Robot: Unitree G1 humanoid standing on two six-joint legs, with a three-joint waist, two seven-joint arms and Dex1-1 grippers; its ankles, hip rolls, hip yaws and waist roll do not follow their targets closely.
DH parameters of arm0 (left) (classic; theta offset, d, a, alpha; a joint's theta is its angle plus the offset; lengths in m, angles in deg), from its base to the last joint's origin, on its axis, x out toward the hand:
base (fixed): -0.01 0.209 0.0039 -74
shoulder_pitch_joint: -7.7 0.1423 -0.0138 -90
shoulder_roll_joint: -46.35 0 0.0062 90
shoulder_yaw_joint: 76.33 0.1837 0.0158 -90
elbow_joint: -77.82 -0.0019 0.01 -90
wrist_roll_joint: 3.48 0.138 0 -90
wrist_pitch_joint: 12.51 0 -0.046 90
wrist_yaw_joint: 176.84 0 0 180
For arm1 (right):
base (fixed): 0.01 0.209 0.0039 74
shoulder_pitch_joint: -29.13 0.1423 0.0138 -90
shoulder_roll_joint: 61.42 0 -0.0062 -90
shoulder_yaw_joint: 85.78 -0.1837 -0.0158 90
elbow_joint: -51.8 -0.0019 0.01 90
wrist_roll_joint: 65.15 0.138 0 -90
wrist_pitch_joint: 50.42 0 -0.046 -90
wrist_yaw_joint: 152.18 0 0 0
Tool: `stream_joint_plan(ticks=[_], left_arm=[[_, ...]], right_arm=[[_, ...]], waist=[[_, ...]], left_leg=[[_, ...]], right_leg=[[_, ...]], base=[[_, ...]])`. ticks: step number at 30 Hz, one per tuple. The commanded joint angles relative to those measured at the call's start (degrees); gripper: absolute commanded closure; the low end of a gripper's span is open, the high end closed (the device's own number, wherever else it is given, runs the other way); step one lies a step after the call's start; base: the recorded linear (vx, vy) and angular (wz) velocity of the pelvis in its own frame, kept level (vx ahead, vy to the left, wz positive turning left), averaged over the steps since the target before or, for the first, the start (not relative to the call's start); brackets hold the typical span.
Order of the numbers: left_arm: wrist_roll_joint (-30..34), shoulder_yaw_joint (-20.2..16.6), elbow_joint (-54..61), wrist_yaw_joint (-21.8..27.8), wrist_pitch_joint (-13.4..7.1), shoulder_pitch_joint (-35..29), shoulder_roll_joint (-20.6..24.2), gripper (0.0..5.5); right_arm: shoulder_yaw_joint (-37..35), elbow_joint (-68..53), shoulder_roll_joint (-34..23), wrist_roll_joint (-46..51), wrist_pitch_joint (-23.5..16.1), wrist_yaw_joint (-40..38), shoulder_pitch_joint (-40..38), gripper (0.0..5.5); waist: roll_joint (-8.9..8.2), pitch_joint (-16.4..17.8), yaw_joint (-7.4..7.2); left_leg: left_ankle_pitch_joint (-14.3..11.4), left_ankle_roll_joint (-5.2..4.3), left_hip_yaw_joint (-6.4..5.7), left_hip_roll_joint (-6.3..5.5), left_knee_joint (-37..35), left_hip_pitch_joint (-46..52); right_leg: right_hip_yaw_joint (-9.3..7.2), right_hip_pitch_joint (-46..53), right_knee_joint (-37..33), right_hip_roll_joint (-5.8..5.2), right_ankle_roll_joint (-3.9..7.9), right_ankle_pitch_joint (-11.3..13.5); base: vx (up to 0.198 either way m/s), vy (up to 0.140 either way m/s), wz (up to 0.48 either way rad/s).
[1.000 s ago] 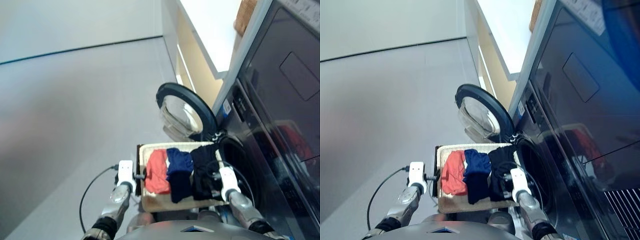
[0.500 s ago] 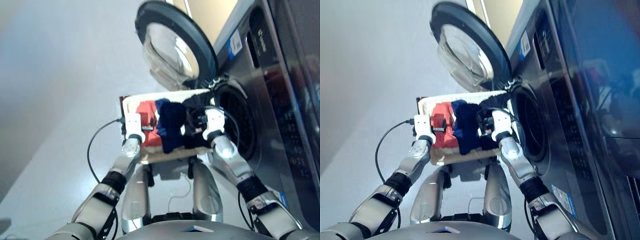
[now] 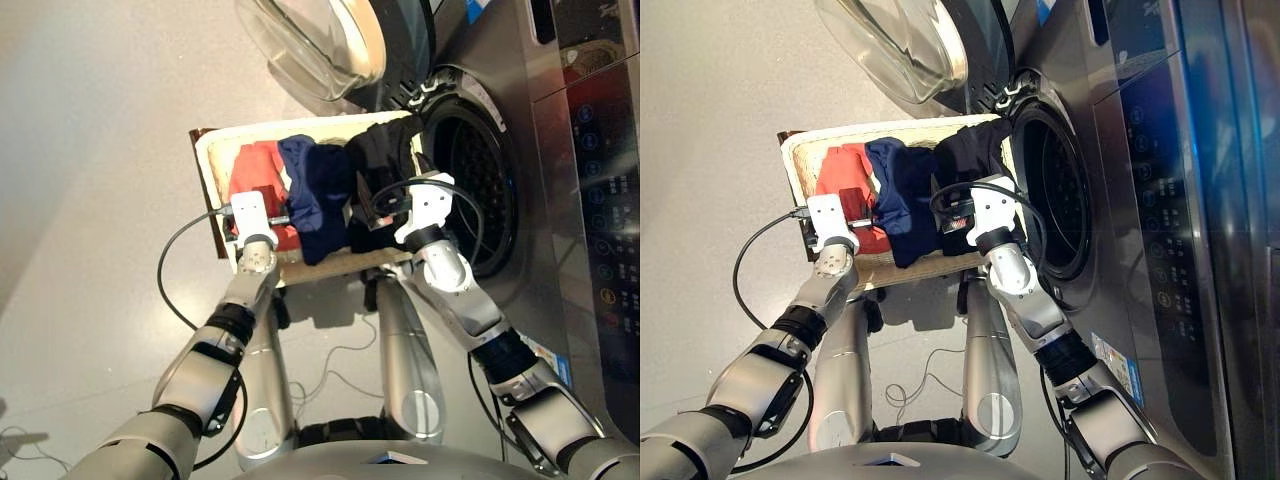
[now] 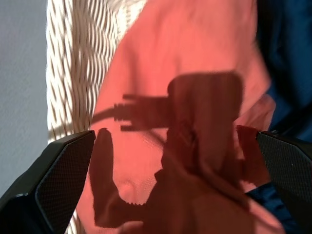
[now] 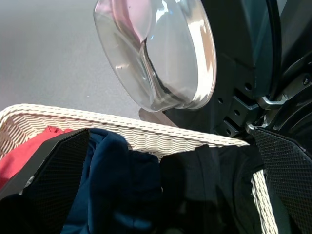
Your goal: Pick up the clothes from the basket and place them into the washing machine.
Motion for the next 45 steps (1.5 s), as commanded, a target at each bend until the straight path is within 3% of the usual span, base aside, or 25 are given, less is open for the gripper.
stream_joint_plan(ticks=[1,20,21,22,23,36,42,45], left_arm=[[-0.27,-0.55,-2.07,-1.09,-1.6,-3.21,1.41,0.0],[-3.39,-3.02,-13.48,2.72,-0.55,-10.32,5.73,0.0],[-3.19,-2.93,-13.55,2.8,-0.53,-10.28,5.72,1.4],[-3.19,-2.93,-13.55,2.8,-0.53,-10.27,5.71,4.72],[-2.86,-2.86,-13.66,2.9,-0.45,-9.75,5.42,5.5],[-2.17,-2.7,-12.57,4.37,-0.98,-5.4,3.78,5.5],[-2.28,-2.69,-10.63,5.34,-1.57,-3.03,3.01,5.5],[-2.76,-2.6,-4.85,5.24,-3.13,0.4,2.77,5.5]], right_arm=[[0.2,-8.5,0.61,2.06,-5.23,-0.16,1.11,0.0],[1.08,-12.81,-1.7,5.85,-6.56,3.52,0.83,0.0],[1.13,-12.87,-1.86,6.18,-6.57,3.73,0.64,0.0],[1.13,-12.88,-1.87,6.19,-6.56,3.74,0.63,0.0],[1.39,-12.83,-1.99,6.95,-6.55,4.12,0.5,0.0],[2.84,-11.77,-3.39,11.58,-6.21,7.62,0.93,0.0],[3.39,-10.54,-3.88,11.53,-5.68,7.93,0.8,0.0],[2.78,-9.42,-3.81,11.02,-4.94,7.59,-0.2,0.0]], waist=[[-0.95,-1.36,0.12],[-2.69,-3.08,-1.96],[-2.68,-3.29,-1.97],[-2.68,-3.31,-1.97],[-2.63,-3.63,-1.91],[-2.1,-3.66,-0.71],[-1.92,-2.94,0.02],[-1.46,-2.83,0.75]], left_leg=[[-5.05,-1.7,-2.44,1.84,6.57,-1.14],[-5.54,-2.19,-3.58,3.09,10.36,-9.02],[-5.47,-2.23,-3.62,3.07,10.23,-9.01],[-5.46,-2.23,-3.62,3.07,10.22,-9.02],[-5.27,-2.27,-3.44,3.0,9.82,-8.83],[-3.02,-2.55,-1.81,1.86,3.65,-2.99],[-1.07,-2.74,-0.83,0.61,-1.76,2.63],[0.42,-2.77,-0.05,-0.55,-5.9,6.9]], right_leg=[[1.2,1.51,0.02,-1.43,4.99,1.52],[0.91,-5.63,1.67,-0.52,4.95,1.7],[0.88,-5.75,1.62,-0.47,4.94,1.75],[0.88,-5.77,1.62,-0.47,4.94,1.75],[1.0,-5.71,1.32,-0.42,4.89,1.88],[0.91,-0.84,-3.42,-1.06,5.03,3.57],[0.67,4.62,-8.23,-1.49,5.5,5.41],[0.29,8.66,-11.81,-2.04,5.83,6.69]], base=[[0.0,0.0,0.0],[0.0,0.0,0.0],[0.0,0.0,0.0],[0.0,0.0,0.0],[0.0,0.0,0.0],[0.0,0.0,0.0],[0.0,0.0,0.0],[0.045,0.014,-0.021]])
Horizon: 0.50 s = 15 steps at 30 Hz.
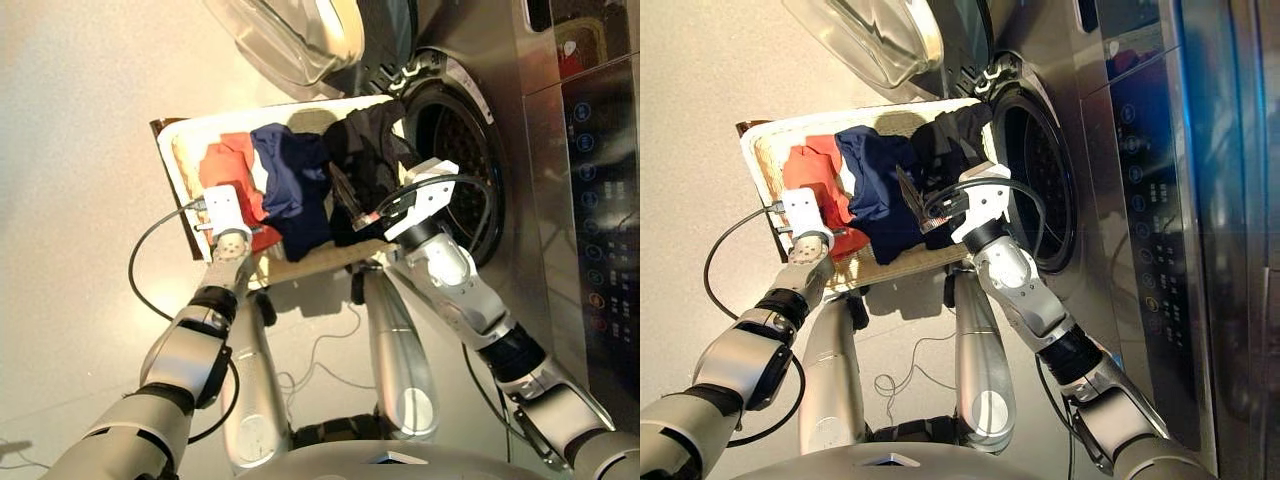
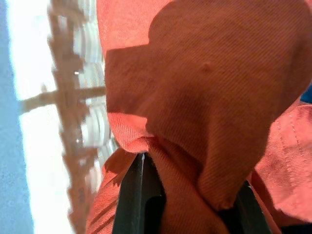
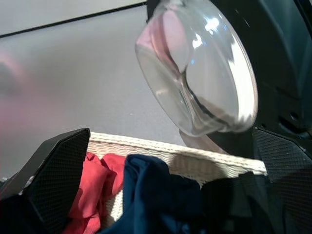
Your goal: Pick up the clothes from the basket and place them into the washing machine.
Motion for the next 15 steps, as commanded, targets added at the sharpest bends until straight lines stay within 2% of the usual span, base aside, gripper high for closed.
stream_joint_plan(ticks=[1,2,3,5,6,9,11,12,15], left_arm=[[-0.38,-0.43,7.68,-0.21,-3.78,4.36,-0.61,5.5],[-0.38,-0.43,7.68,-0.21,-3.78,4.36,-0.61,5.5],[-0.83,-0.83,16.71,-0.64,-5.63,9.14,-0.02,5.5],[-1.46,-1.58,21.72,0.33,-6.82,12.45,0.7,5.5],[-0.75,-2.07,27.21,1.32,-8.05,15.0,1.78,5.5],[-0.37,-3.96,40.18,3.34,-9.7,22.18,3.07,5.5],[-0.34,-4.5,47.94,7.22,-9.96,25.26,4.88,5.5],[0.17,-4.72,48.72,7.44,-9.72,26.01,5.22,5.5],[-0.99,-4.82,55.17,12.51,-9.24,27.46,7.09,5.5]], right_arm=[[-1.51,-2.9,-0.58,0.73,-3.33,0.19,-2.07,0.0],[-1.51,-2.9,-0.58,0.73,-3.33,0.19,-2.07,0.0],[-2.78,-1.22,-0.09,-0.28,-2.49,-1.1,-3.34,0.0],[-3.13,0.29,0.2,-1.66,-1.66,-0.9,-3.74,0.0],[-3.86,1.67,0.3,-2.3,-1.27,-1.3,-4.18,0.0],[-4.69,4.22,0.1,-3.76,0.22,-0.11,-4.5,0.0],[-4.82,5.6,-0.69,-6.14,1.98,1.69,-4.11,0.0],[-4.57,5.9,-0.72,-6.62,2.6,2.53,-3.78,0.0],[-4.01,6.18,-2.18,-11.46,4.99,4.75,-1.54,0.0]], waist=[[0.77,-2.79,1.24],[0.76,-2.77,1.25],[1.21,-2.84,2.11],[1.2,-2.67,2.85],[1.3,-2.67,3.44],[1.61,-2.61,5.11],[2.01,-2.93,5.96],[2.03,-3.13,6.09],[2.58,-3.84,6.53]], left_leg=[[-0.89,-1.74,-1.51,-0.88,-0.99,3.45],[-0.89,-1.74,-1.5,-0.88,-1.0,3.48],[-0.16,-1.4,-1.08,-1.9,-3.83,6.7],[0.7,-1.15,-0.17,-2.53,-6.48,9.49],[0.97,-1.07,0.21,-3.0,-8.0,11.22],[1.5,-0.71,1.72,-3.74,-11.33,15.15],[1.49,-0.72,2.21,-4.29,-12.72,17.08],[1.78,-0.67,2.3,-4.43,-13.03,17.25],[1.66,-0.74,2.28,-4.77,-13.11,17.97]], right_leg=[[-0.17,7.21,-9.35,-3.13,6.76,5.89],[-0.17,7.23,-9.36,-3.13,6.76,5.89],[-0.38,9.95,-11.27,-3.44,7.13,6.6],[-0.34,11.83,-12.88,-3.89,7.68,7.44],[-0.44,13.35,-14.0,-4.16,8.09,7.83],[-0.54,16.03,-16.12,-4.93,9.16,8.99],[-0.75,17.71,-17.49,-5.58,9.68,9.46],[-0.6,17.97,-17.86,-5.71,9.66,9.69],[-0.84,18.76,-18.29,-6.45,9.63,9.79]], base=[[0.0,0.0,0.0],[0.081,0.039,0.01],[0.074,0.062,-0.004],[0.076,0.074,-0.053],[0.066,0.063,-0.163],[0.062,0.056,-0.158],[0.061,0.043,-0.018],[0.0,0.0,0.0],[0.0,0.0,0.0]])
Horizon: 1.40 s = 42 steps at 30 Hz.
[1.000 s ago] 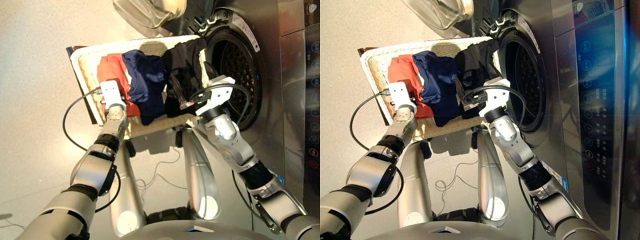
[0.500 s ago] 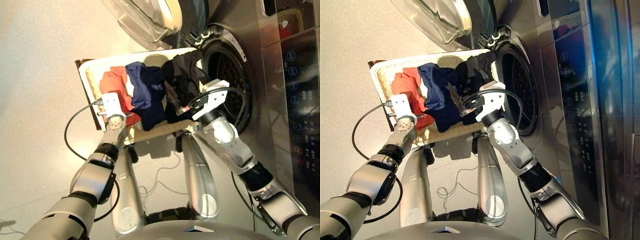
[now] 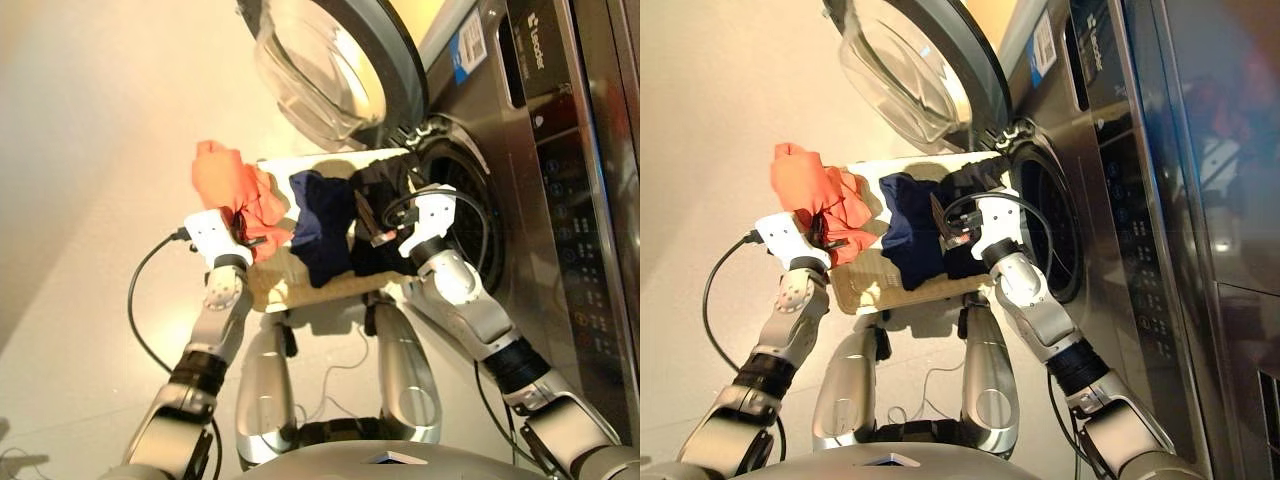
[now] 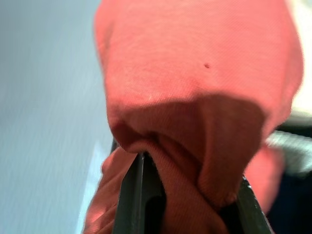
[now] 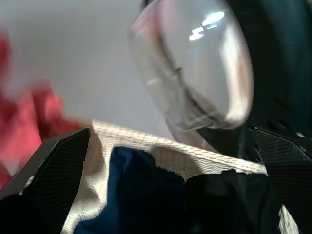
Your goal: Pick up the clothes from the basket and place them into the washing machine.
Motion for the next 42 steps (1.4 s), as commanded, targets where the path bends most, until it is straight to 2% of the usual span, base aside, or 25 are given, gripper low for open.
stream_joint_plan(ticks=[1,6,9,16,25,27,33,42], left_arm=[[-0.08,-0.75,8.75,6.49,-3.44,0.74,3.88,5.5],[-3.76,0.6,17.59,14.34,-2.18,1.25,6.77,5.5],[-4.93,1.67,21.17,17.07,-1.2,0.91,8.79,5.5],[-9.49,7.71,26.7,23.2,1.96,-1.97,13.23,5.5],[-13.34,12.27,27.77,26.04,3.47,-4.89,16.33,5.5],[-14.15,13.69,27.52,26.85,4.4,-5.64,17.58,5.5],[-15.24,15.72,27.3,27.14,5.13,-7.45,19.16,5.5],[-15.94,18.22,24.87,27.33,6.42,-9.29,19.56,5.5]], right_arm=[[-0.37,-2.67,0.95,-6.35,0.45,3.81,2.76,0.0],[1.74,-5.49,0.0,-8.39,2.1,9.59,5.54,0.0],[2.75,-7.05,-0.22,-8.9,2.83,11.97,6.83,0.0],[5.57,-8.08,0.17,-9.72,3.53,14.77,11.71,0.0],[8.72,-7.83,1.83,-8.37,2.7,14.91,18.98,0.0],[9.85,-7.14,2.14,-10.49,2.7,14.95,21.54,0.0],[10.06,-6.03,3.81,-12.86,1.95,13.0,25.36,0.0],[9.38,-8.31,4.62,-14.75,1.27,12.11,26.3,0.0]], waist=[[-1.4,-3.51,0.47],[-0.59,-4.21,0.37],[-0.07,-4.45,0.4],[1.03,-4.47,0.15],[1.55,-3.85,0.24],[1.85,-3.79,0.17],[2.09,-3.55,0.13],[2.27,-3.12,-0.14]], left_leg=[[-1.7,-1.88,-0.62,-1.76,0.62,0.09],[-2.26,-1.75,-0.82,-2.11,1.42,-0.03],[-2.43,-1.69,-0.88,-2.22,1.74,-0.08],[-2.52,-1.5,-1.25,-2.46,2.34,-0.34],[-2.3,-1.33,-1.21,-2.49,2.68,-0.49],[-2.24,-1.25,-1.31,-2.5,2.71,-0.54],[-2.18,-1.11,-1.33,-2.51,2.91,-0.73],[-1.95,-1.19,-1.68,-2.48,3.03,-0.98]], right_leg=[[-1.3,3.14,-7.31,-4.94,7.08,6.95],[-1.23,3.17,-7.02,-5.74,7.14,6.92],[-1.33,3.27,-7.05,-6.06,7.27,6.92],[-1.71,3.6,-7.12,-6.67,7.31,7.01],[-1.64,3.41,-6.98,-6.91,7.24,7.16],[-1.62,3.37,-7.01,-6.97,7.16,7.17],[-1.49,3.2,-6.84,-6.99,7.11,7.18],[-1.68,3.26,-6.59,-6.95,7.0,6.85]], base=[[0.0,0.0,0.0],[0.0,0.0,0.0],[0.0,0.0,0.0],[0.0,0.0,0.0],[0.0,0.0,0.0],[0.0,0.0,0.0],[0.0,0.0,0.0],[0.0,0.0,0.0]])
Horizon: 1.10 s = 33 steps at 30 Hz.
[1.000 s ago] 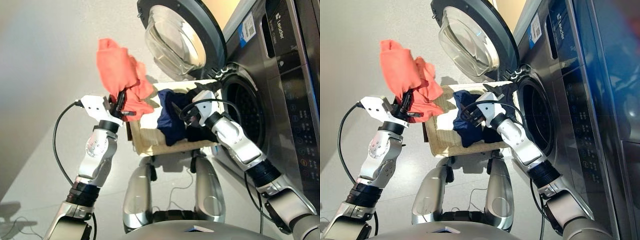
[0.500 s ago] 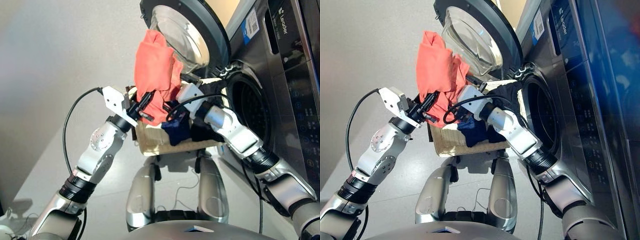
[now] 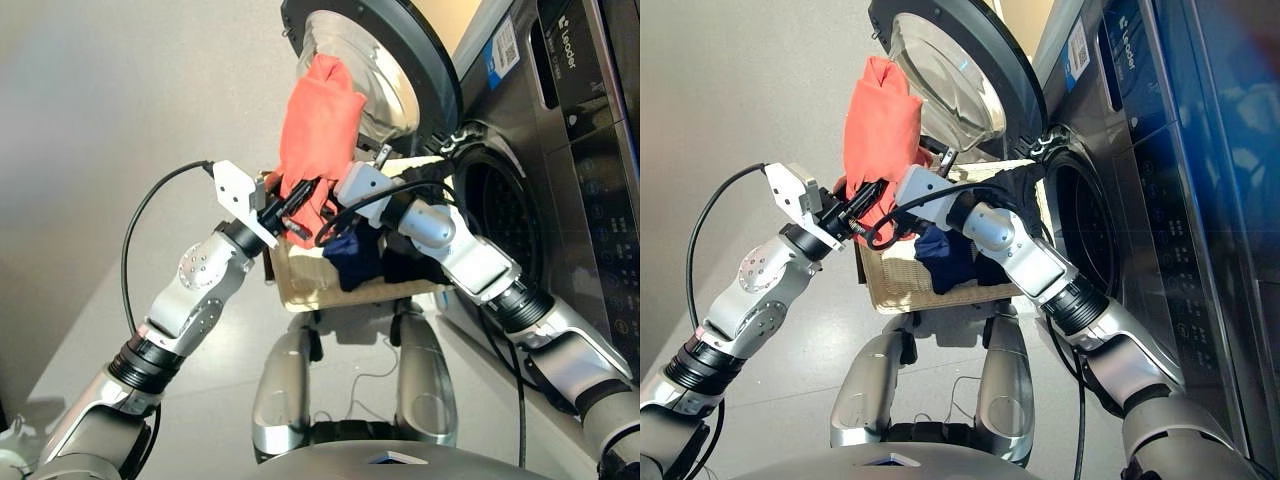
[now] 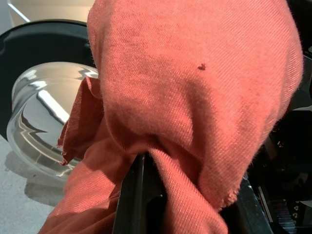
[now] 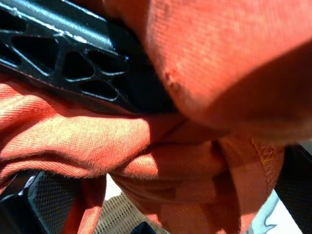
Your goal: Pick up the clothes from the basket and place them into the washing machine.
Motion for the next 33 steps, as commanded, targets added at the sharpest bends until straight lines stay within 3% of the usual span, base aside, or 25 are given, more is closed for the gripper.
stream_joint_plan(ticks=[1,15,16,17,18,21,23,24,33], left_arm=[[-2.08,4.55,4.21,2.44,-0.75,-0.78,2.36,5.5],[-1.89,7.21,0.75,2.9,0.57,-0.61,4.84,5.5],[-2.07,7.81,0.28,3.05,0.68,-0.8,5.7,5.5],[-2.08,7.84,0.26,3.06,0.66,-0.85,5.71,5.5],[-2.05,8.61,-0.49,3.1,0.9,-0.99,6.51,5.5],[-0.96,9.4,-1.32,2.81,0.6,-2.07,7.7,5.5],[-0.36,9.61,-1.86,2.61,0.35,-2.26,7.77,3.32],[0.61,9.82,-2.22,2.19,-0.01,-2.77,8.17,0.0],[2.02,9.33,-2.51,1.43,-0.84,-2.71,8.1,0.0]], right_arm=[[-1.03,-7.0,6.42,-0.1,-4.26,-1.34,5.95,0.0],[-1.53,-10.9,6.39,0.4,-5.49,-2.24,5.55,0.0],[-1.31,-10.91,6.42,0.86,-5.76,-2.53,5.96,2.91],[-1.33,-10.9,6.43,0.87,-5.77,-2.53,5.98,3.49],[-1.18,-11.12,6.38,1.17,-6.01,-2.91,6.38,5.5],[-0.88,-10.97,6.44,1.92,-6.25,-3.42,6.81,5.5],[-0.84,-10.9,6.39,2.11,-6.47,-3.62,7.05,5.5],[-0.76,-10.73,6.3,2.65,-6.76,-3.99,7.26,5.5],[-1.2,-11.07,6.28,4.96,-7.71,-4.89,6.88,5.5]], waist=[[-2.03,-2.45,-0.32],[-1.72,-2.51,-0.44],[-1.61,-2.48,-0.45],[-1.62,-2.45,-0.41],[-1.52,-2.42,-0.48],[-1.48,-2.39,-0.53],[-1.5,-2.43,-0.47],[-1.47,-2.49,-0.49],[-1.12,-2.52,-0.27]], left_leg=[[-2.62,-2.23,-1.13,-1.03,3.1,-0.56],[-2.27,-2.32,-1.07,-0.68,2.45,-0.02],[-2.23,-2.33,-1.0,-0.65,2.33,0.09],[-2.22,-2.33,-0.99,-0.65,2.32,0.12],[-2.15,-2.38,-0.96,-0.58,2.25,0.18],[-2.11,-2.42,-0.81,-0.6,2.09,0.25],[-2.11,-2.44,-0.76,-0.6,2.06,0.31],[-2.15,-2.43,-0.76,-0.58,2.08,0.34],[-2.18,-2.55,-0.79,-0.38,2.33,0.21]], right_leg=[[-1.42,3.38,-6.69,-5.36,6.27,6.28],[-1.57,3.42,-6.65,-4.96,6.12,6.1],[-1.51,3.46,-6.66,-4.89,6.13,6.1],[-1.49,3.47,-6.66,-4.89,6.13,6.1],[-1.47,3.47,-6.69,-4.88,6.16,6.11],[-1.45,3.46,-6.75,-4.81,6.18,6.11],[-1.41,3.47,-6.72,-4.74,6.16,6.06],[-1.42,3.49,-6.68,-4.7,6.16,6.04],[-1.45,3.36,-6.4,-4.72,6.03,5.77]], base=[[0.0,0.0,0.0],[0.0,0.0,0.0],[0.0,0.0,0.0],[0.0,0.0,0.0],[0.0,0.0,0.0],[0.0,0.0,0.0],[0.0,0.0,0.0],[0.0,0.0,0.0],[0.0,0.0,0.0]])
